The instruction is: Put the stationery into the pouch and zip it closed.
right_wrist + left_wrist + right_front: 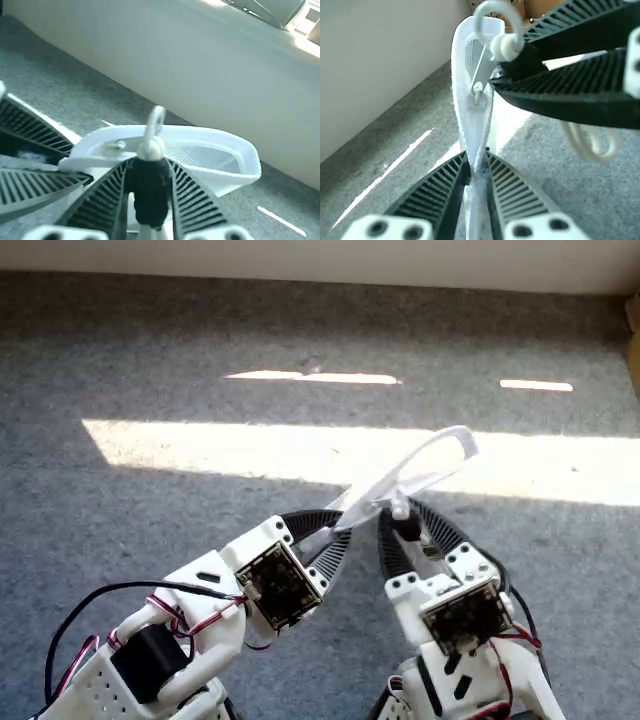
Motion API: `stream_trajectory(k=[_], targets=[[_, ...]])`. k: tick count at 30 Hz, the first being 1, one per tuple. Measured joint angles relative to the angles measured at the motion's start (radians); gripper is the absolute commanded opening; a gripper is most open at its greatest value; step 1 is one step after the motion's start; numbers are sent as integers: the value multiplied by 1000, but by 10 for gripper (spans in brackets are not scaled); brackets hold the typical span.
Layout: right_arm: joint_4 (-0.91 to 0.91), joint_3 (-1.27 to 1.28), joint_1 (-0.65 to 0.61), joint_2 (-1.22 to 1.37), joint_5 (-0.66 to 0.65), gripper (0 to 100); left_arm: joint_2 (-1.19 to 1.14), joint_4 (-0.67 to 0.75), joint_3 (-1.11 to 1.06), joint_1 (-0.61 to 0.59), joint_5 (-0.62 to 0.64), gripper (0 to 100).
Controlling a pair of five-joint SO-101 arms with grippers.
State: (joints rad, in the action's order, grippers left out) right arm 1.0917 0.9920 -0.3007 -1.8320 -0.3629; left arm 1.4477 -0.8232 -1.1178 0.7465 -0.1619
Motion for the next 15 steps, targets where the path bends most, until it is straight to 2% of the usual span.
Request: stream_trajectory(k=[4,12,15], targets=[[-83,46,63,0,61,5,0,0,0,-3,-80,6],[-124,61,83,0,118,5,0,2,0,-3,-94,6],[-161,63,132,0,123,5,0,2,2,-3,-94,6]])
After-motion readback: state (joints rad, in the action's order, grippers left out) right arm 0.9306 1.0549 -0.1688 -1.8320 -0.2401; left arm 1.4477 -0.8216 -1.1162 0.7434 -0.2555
